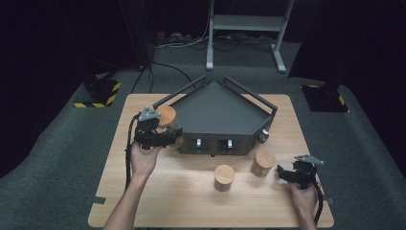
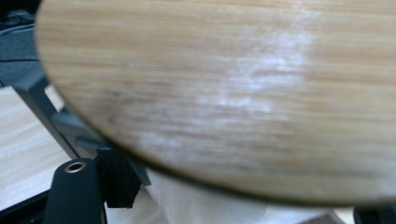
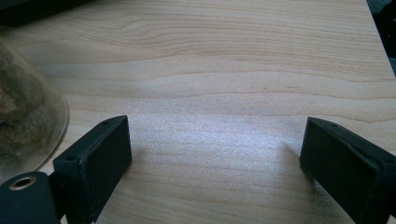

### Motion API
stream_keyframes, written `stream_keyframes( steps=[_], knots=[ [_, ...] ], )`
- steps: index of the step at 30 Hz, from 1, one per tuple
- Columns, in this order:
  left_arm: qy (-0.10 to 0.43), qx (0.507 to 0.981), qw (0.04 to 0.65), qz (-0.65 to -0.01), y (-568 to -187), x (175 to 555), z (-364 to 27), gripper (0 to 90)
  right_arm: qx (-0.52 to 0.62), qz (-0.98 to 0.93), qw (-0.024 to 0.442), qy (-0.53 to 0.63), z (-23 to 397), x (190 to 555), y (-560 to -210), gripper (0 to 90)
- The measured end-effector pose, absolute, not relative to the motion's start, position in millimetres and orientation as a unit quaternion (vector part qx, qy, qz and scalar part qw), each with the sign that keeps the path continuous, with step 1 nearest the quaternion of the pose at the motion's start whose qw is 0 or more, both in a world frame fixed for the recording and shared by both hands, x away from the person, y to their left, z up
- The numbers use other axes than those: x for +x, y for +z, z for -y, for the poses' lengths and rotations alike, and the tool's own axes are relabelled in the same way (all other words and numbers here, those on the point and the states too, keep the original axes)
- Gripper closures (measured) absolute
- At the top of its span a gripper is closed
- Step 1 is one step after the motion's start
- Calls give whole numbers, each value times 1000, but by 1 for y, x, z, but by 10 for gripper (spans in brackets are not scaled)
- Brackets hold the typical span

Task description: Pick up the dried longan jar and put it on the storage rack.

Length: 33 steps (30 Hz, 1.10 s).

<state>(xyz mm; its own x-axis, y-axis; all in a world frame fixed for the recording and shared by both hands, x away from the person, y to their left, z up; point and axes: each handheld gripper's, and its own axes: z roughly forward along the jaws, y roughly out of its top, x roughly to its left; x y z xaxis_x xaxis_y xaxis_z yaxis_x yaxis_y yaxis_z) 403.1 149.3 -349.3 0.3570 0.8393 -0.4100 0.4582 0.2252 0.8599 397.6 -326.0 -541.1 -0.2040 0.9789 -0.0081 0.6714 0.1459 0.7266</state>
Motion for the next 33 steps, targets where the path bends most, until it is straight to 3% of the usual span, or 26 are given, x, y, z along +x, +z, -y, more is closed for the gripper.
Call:
stream_keyframes(
  steps=[12,33],
  knots=[
    [183,609,562,-530,-331,432,-137,258,578,-714,253,305,326,398,-541,85],
    [197,599,536,-562,-351,485,-114,259,578,-714,253,305,326,398,-541,85]
  ],
)
